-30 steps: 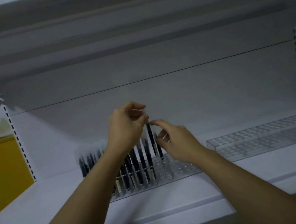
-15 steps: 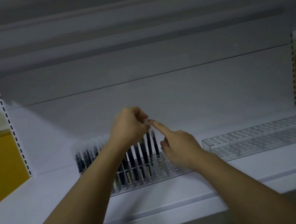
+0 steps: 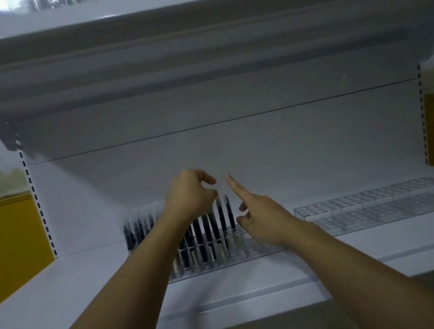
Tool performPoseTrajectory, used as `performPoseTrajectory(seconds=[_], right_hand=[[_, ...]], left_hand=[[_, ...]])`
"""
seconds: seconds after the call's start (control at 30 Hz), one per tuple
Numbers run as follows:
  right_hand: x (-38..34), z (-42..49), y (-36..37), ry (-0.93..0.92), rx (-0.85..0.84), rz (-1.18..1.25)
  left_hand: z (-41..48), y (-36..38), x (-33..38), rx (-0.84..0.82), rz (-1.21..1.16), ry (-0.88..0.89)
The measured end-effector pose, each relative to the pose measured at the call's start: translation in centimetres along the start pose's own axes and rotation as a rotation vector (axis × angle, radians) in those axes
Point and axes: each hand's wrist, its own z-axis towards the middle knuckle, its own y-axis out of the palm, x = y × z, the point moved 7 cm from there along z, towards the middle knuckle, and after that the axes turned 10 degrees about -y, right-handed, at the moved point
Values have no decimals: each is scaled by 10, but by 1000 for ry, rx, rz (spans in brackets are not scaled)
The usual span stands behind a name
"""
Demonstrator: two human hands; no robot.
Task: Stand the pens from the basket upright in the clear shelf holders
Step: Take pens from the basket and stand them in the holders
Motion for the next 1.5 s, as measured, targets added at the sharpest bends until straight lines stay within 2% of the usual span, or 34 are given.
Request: performPoseTrajectory(seconds=[0.3, 0.63, 0.8, 0.9, 1.23, 1.5], right_hand=[[-16, -39, -25, -53, 124, -78], [-39, -145, -14, -29, 201, -118], [-35, -199, 18, -15, 204, -125], [-16, -237, 45, 54, 179, -136], [58, -346, 171, 386, -178, -67], [112, -440, 253, 653, -398, 61]], left_hand=[[-63, -24, 8, 188, 99, 195], [-173, 38, -10, 108, 0, 362], [-225, 75, -27, 75, -5, 354], [-252, 109, -45, -11, 23, 302], [-326, 243, -102, -400, 117, 118], [-394, 334, -165, -729, 73, -141]])
